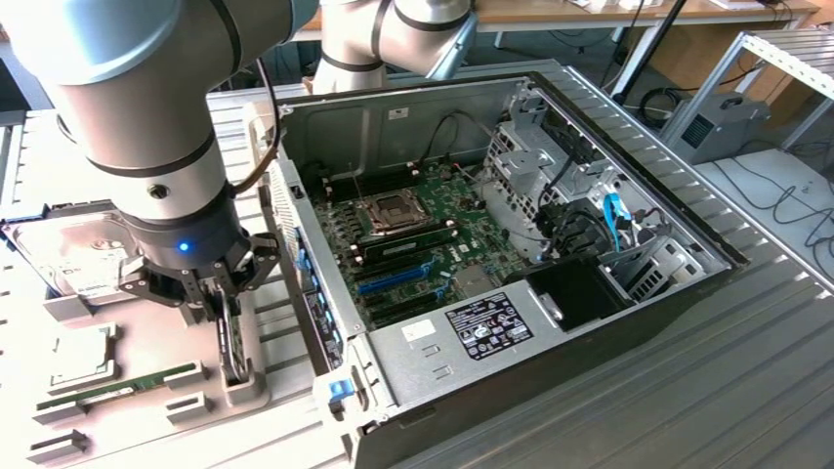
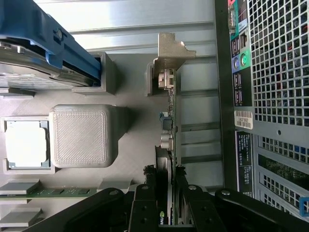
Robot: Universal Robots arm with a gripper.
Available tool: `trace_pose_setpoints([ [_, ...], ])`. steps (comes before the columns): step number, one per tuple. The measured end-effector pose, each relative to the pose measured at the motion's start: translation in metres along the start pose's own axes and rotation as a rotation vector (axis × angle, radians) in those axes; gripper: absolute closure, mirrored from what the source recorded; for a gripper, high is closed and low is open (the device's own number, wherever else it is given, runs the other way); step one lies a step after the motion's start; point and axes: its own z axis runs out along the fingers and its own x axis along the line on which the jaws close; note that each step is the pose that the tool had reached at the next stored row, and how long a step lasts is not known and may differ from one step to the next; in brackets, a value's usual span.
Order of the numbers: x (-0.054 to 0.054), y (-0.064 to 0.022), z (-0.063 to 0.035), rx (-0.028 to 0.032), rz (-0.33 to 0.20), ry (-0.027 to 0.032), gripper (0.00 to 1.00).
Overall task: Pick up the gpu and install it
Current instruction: 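Pick up the gpu and move the gpu toward the slot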
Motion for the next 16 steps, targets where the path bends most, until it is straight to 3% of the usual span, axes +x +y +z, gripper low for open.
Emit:
trace_pose_setpoints([
  [16, -0.0001, 0.0000, -0.0029, -0.0001, 0.000, -0.0001, 0.74],
])
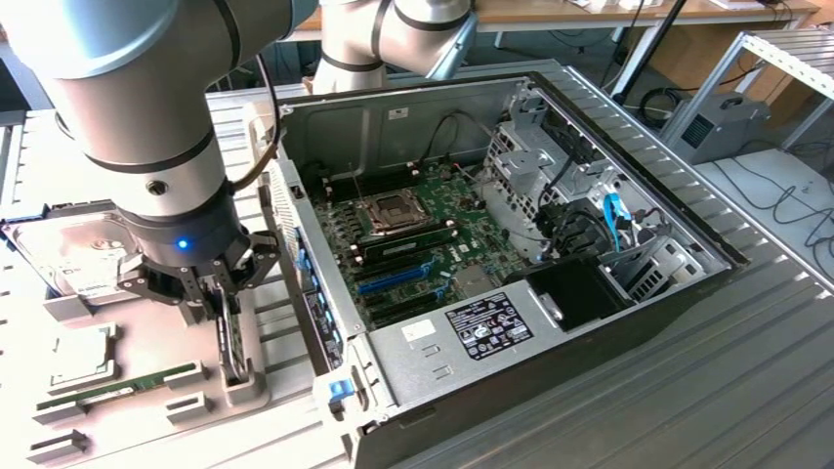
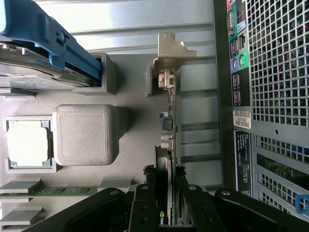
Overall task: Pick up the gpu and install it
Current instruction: 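Pick up the gpu and move the gpu toward the slot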
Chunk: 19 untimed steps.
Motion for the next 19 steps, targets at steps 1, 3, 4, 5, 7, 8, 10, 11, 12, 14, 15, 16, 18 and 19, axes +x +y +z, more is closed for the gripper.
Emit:
trace_pose_setpoints([
  [1, 0.0000, 0.0000, -0.0001, -0.0001, 0.000, 0.0000, 0.74],
  [3, 0.0000, 0.0000, -0.0006, 0.0000, 0.000, 0.0000, 0.74],
  [4, 0.0000, 0.0000, -0.0006, -0.0001, 0.000, 0.0000, 0.74],
  [5, 0.0000, 0.0000, -0.0006, 0.0000, 0.000, 0.0000, 0.74],
  [7, 0.0000, 0.0000, -0.0009, 0.0001, 0.000, 0.0001, 0.74],
  [8, 0.0000, 0.0000, -0.0013, 0.0000, 0.000, 0.0000, 0.74],
  [10, -0.0001, 0.0000, -0.0019, 0.0000, 0.000, 0.0000, 0.74],
  [11, -0.0001, 0.0000, -0.0024, 0.0001, 0.000, 0.0001, 0.74],
  [12, -0.0001, 0.0000, -0.0027, 0.0001, 0.000, 0.0001, 0.74],
  [14, -0.0001, 0.0000, -0.0039, 0.0001, 0.000, 0.0001, 0.74],
  [15, -0.0001, 0.0001, -0.0049, 0.0000, 0.000, 0.0000, 0.74],
  [16, -0.0002, 0.0001, -0.0060, 0.0000, 0.000, 0.0000, 0.74],
  [18, -0.0002, 0.0001, -0.0080, 0.0000, 0.000, 0.0000, 0.74],
  [19, -0.0002, 0.0001, -0.0087, 0.0000, 0.000, 0.0000, 0.74],
])
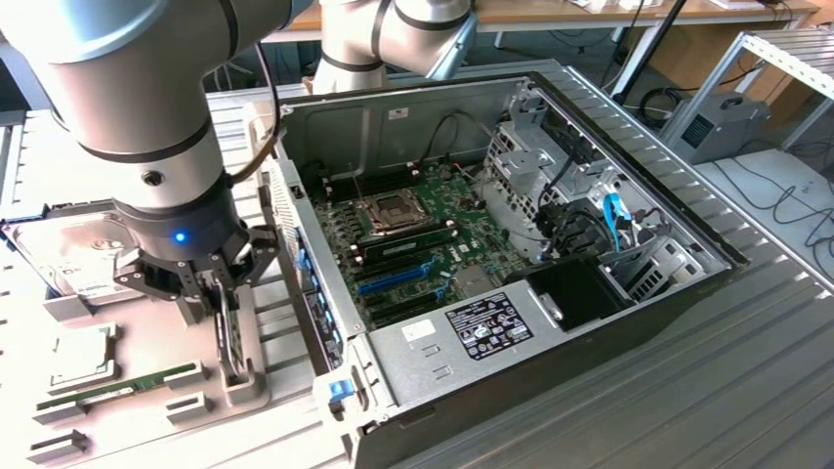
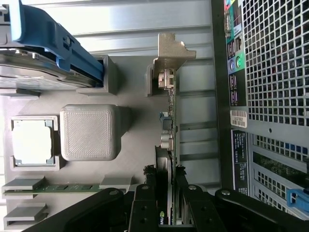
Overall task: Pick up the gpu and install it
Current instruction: 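Pick up the gpu and move the gpu toward the slot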
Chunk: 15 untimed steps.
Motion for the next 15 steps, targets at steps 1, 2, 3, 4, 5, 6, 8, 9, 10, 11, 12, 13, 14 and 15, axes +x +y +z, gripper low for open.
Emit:
trace_pose_setpoints([
  [1, 0.0000, 0.0000, -0.0006, -0.0001, 0.000, -0.0001, 0.74],
  [2, 0.0000, 0.0000, -0.0013, 0.0000, 0.000, 0.0000, 0.74],
  [3, 0.0000, 0.0000, -0.0019, 0.0000, 0.000, 0.0000, 0.74],
  [4, -0.0001, 0.0000, -0.0024, -0.0001, 0.000, -0.0001, 0.74],
  [5, -0.0001, 0.0000, -0.0029, -0.0001, 0.000, 0.0000, 0.74],
  [6, -0.0001, 0.0000, -0.0035, -0.0001, 0.000, 0.0000, 0.74],
  [8, -0.0001, 0.0001, -0.0046, -0.0001, 0.000, -0.0001, 0.74],
  [9, -0.0001, 0.0001, -0.0052, -0.0002, 0.000, -0.0001, 0.74],
  [10, -0.0002, 0.0001, -0.0056, -0.0001, 0.000, -0.0001, 0.74],
  [11, -0.0002, 0.0001, -0.0062, 0.0000, 0.000, 0.0001, 0.74],
  [12, -0.0002, 0.0001, -0.0068, 0.0000, 0.000, 0.0001, 0.74],
  [13, -0.0002, 0.0001, -0.0076, 0.0000, 0.000, 0.0000, 0.74],
  [14, -0.0002, 0.0001, -0.0082, 0.0000, 0.000, -0.0001, 0.74],
  [15, -0.0002, 0.0001, -0.0087, -0.0001, 0.000, -0.0001, 0.74],
])
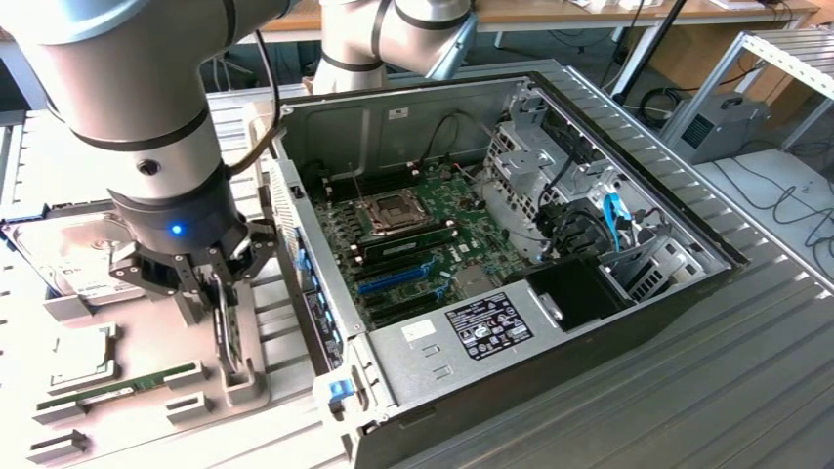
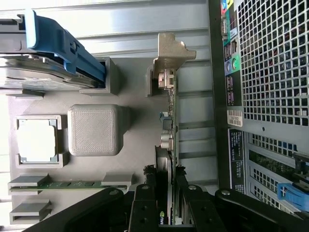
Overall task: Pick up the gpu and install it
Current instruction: 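Pick up the gpu and move the gpu toward the slot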
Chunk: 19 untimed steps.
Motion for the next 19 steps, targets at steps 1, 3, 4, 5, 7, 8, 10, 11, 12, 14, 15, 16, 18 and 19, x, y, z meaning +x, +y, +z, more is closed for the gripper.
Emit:
trace_pose_setpoints([
  [1, 0.000, 0.0000, -0.0013, 0.0001, 0.000, 0.0000, 0.74],
  [3, 0.000, 0.0001, -0.0074, 0.0000, 0.000, 0.0000, 0.74],
  [4, 0.000, 0.0001, -0.0083, 0.0000, 0.000, 0.0000, 0.74],
  [5, 0.000, 0.0001, -0.0096, 0.0000, 0.000, 0.0000, 0.74],
  [7, 0.000, 0.0001, -0.0108, 0.0001, 0.000, 0.0000, 0.74],
  [8, 0.000, 0.0001, -0.0114, 0.0001, 0.000, 0.0000, 0.74],
  [10, 0.000, 0.0001, -0.0130, 0.0001, 0.000, 0.0001, 0.74],
  [11, 0.000, 0.0001, -0.0136, 0.0001, 0.000, 0.0000, 0.74],
  [12, 0.000, 0.0001, -0.0145, 0.0000, 0.000, 0.0000, 0.74],
  [14, 0.000, 0.0002, -0.0158, 0.0001, 0.000, 0.0001, 0.74],
  [15, 0.000, 0.0002, -0.0165, 0.0000, 0.000, 0.0000, 0.74],
  [16, 0.000, 0.0002, -0.0172, 0.0001, 0.000, 0.0000, 0.74],
  [18, -0.001, 0.0002, -0.0184, 0.0001, 0.000, 0.0001, 0.74],
  [19, -0.001, 0.0002, -0.0189, 0.0000, 0.000, 0.0000, 0.74],
])
